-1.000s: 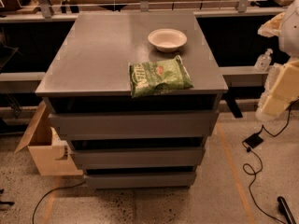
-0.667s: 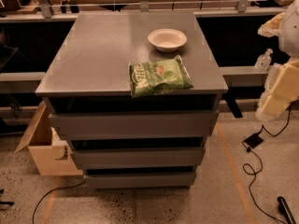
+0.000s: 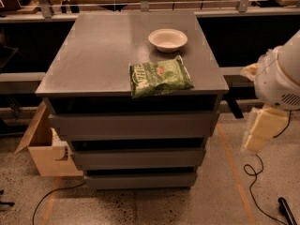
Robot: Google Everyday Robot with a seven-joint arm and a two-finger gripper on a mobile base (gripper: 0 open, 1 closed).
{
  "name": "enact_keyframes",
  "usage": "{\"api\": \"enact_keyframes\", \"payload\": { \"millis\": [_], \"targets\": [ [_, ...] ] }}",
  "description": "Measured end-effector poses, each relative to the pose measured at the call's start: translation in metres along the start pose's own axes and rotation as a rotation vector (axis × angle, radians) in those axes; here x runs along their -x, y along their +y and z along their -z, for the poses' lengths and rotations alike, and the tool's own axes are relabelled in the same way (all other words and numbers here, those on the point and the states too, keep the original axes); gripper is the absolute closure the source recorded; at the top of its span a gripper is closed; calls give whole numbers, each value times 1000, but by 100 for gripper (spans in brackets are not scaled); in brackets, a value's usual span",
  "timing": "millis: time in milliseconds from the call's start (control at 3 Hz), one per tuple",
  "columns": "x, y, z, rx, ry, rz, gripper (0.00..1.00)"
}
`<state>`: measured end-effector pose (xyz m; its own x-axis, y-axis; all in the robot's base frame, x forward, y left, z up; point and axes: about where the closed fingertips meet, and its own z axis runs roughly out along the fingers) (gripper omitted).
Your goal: Open middle drawer
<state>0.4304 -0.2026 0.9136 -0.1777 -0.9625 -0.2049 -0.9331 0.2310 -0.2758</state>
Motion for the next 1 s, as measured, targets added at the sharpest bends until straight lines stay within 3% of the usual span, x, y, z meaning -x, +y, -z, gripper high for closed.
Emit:
{"api": "enact_keyframes", "payload": {
  "millis": [333,667,1000],
  "targets": [
    [-10,22,-73,54,-50,16,0],
    [-14,19,-121,22,-126,12,0],
    [-14,19,-121,22,-126,12,0]
  ]
}}
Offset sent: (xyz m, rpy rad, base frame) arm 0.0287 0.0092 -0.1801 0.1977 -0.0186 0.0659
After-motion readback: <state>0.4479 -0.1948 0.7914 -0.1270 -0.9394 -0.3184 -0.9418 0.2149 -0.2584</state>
